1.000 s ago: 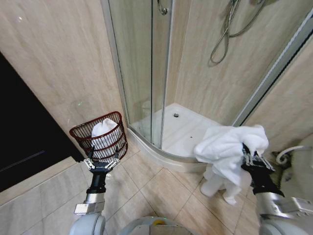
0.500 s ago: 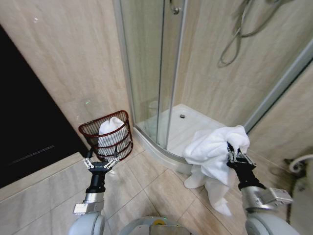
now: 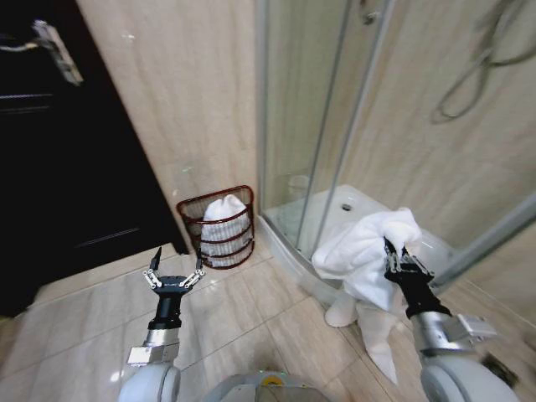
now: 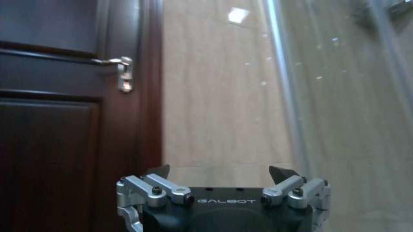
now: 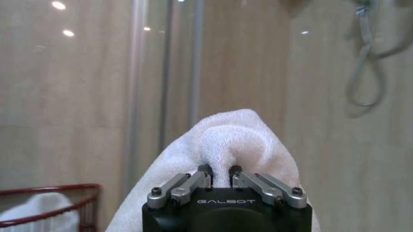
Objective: Discard the used towel into the hamper.
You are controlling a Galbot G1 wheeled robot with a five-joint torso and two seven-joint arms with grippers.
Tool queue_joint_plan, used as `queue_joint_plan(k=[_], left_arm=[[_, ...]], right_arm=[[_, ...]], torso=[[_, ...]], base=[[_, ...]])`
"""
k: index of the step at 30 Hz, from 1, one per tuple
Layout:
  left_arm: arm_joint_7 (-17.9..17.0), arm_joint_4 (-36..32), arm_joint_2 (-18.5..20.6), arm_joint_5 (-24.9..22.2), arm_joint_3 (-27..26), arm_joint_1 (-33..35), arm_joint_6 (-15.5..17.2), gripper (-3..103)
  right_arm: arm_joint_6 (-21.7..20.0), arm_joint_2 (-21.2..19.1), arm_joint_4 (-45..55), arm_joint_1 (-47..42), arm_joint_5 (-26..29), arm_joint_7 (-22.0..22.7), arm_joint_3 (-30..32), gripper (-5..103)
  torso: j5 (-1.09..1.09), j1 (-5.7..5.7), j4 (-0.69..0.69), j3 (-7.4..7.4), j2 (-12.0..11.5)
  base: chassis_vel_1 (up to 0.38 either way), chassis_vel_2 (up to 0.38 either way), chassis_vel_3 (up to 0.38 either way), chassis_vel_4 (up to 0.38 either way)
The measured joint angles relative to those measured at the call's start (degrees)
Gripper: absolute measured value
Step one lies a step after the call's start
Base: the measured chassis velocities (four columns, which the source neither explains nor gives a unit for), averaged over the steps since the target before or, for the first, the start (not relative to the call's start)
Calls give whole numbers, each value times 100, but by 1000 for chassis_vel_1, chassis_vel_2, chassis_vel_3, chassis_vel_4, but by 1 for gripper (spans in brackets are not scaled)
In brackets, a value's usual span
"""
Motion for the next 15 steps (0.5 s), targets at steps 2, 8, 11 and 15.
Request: queue_joint_plan(k=[2, 8, 11, 15], left_arm=[[1, -14, -2, 1, -4, 10, 0, 100], [1, -26, -13, 17, -29, 77, -22, 100], [1, -38, -16, 26, -27, 79, -24, 100], [1, -67, -19, 53, -10, 71, -24, 100]], right_arm=[[-7, 1, -1, 10, 16, -1, -14, 13], [-8, 83, -5, -9, 3, -34, -62, 13], [-8, 77, -5, 17, -22, -36, -70, 13], [-26, 59, -6, 27, -19, -39, -78, 13]], torso=[[1, 0, 0, 0, 0], [-1, 0, -2, 0, 0], [0, 0, -1, 0, 0], [0, 0, -2, 0, 0]], base=[[135, 147, 110, 119], [114, 126, 114, 122], [141, 131, 121, 127], [118, 105, 131, 125]])
